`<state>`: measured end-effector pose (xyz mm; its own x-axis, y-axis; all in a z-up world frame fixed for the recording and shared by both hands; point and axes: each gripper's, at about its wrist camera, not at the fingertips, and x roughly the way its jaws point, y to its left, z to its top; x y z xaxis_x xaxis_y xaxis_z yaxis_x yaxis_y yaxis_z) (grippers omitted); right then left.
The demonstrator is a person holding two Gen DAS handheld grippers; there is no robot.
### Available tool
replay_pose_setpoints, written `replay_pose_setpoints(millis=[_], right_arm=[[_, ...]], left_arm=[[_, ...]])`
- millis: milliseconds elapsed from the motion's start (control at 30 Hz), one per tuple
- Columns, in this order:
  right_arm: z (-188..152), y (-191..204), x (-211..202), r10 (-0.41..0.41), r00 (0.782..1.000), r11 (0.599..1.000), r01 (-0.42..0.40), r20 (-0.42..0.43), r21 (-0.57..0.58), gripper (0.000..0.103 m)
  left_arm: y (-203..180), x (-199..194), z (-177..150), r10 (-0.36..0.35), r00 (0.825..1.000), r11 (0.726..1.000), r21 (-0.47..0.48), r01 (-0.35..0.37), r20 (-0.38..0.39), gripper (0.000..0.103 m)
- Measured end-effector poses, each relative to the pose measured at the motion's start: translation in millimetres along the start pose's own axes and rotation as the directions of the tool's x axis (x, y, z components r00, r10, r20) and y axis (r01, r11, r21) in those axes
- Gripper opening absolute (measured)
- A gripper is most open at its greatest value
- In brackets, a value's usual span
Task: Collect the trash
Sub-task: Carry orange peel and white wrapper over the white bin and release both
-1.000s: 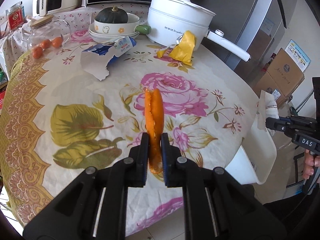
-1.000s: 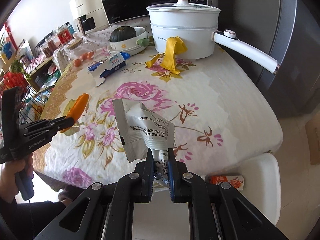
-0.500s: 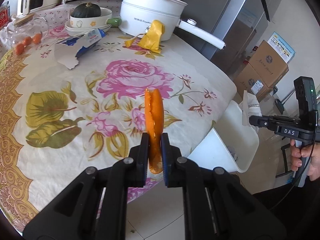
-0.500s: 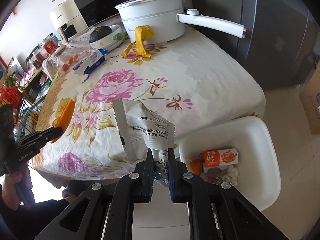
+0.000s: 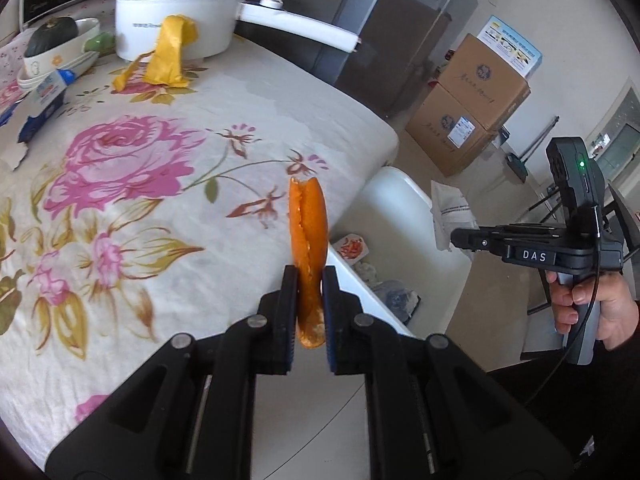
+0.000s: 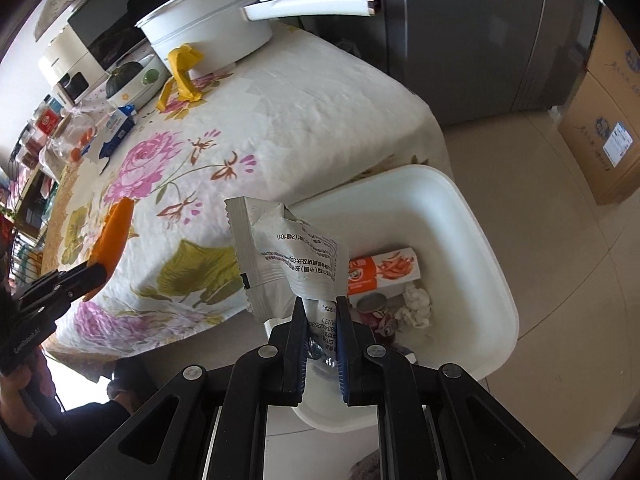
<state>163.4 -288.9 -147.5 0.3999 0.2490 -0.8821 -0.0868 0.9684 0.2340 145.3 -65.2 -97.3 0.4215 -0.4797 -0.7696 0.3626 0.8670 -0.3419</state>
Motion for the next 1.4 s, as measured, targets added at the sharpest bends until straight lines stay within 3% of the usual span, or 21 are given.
replay_pose_setpoints(millis=[333, 733, 767, 833, 867, 900, 1100, 1300, 1400], right_arm=[[-13, -54, 7, -0.048, 0.997, 0.996, 0.052, -0.057, 0.078, 0.013], [-30, -93, 13, -0.084, 0.992, 0.989, 0.096, -0.099, 0.117, 0.014], [-29, -94, 12, -0.085, 0.991, 0.988, 0.097, -0.099, 0.119, 0.014], [-29, -95, 11, -0.089, 0.991, 0.987, 0.101, -0.098, 0.122, 0.014], [-28, -96, 11, -0.09, 0.991, 0.987, 0.101, -0.097, 0.124, 0.014], [-28, -96, 11, -0.09, 0.991, 0.987, 0.102, -0.098, 0.126, 0.014], [-25, -89, 12, -0.09, 0.991, 0.987, 0.101, -0.095, 0.122, 0.014], [-21, -80, 14, -0.095, 0.991, 0.988, 0.106, -0.093, 0.113, 0.015], [-19, -77, 15, -0.107, 0.99, 0.986, 0.118, -0.094, 0.116, 0.021]], left_arm=[[-58, 64, 6, -0.074, 0.994, 0.994, 0.075, 0.081, -0.083, 0.013], [-59, 96, 10, -0.051, 0.99, 0.995, 0.074, 0.061, -0.128, 0.014], [-59, 97, 11, -0.037, 0.991, 0.996, 0.07, 0.047, -0.13, 0.02], [-57, 90, 13, -0.015, 0.993, 0.998, 0.062, 0.022, -0.119, 0.041], [-55, 87, 14, -0.003, 0.994, 0.998, 0.061, 0.01, -0.111, 0.058], [-53, 81, 15, 0.015, 0.995, 0.998, 0.06, -0.009, -0.096, 0.068], [-35, 57, 14, 0.052, 0.995, 0.998, 0.041, -0.048, -0.082, 0.088], [-23, 39, 9, 0.086, 0.993, 0.996, 0.018, -0.085, -0.079, 0.1], [-18, 26, 7, 0.1, 0.993, 0.995, 0.01, -0.099, -0.065, 0.102]])
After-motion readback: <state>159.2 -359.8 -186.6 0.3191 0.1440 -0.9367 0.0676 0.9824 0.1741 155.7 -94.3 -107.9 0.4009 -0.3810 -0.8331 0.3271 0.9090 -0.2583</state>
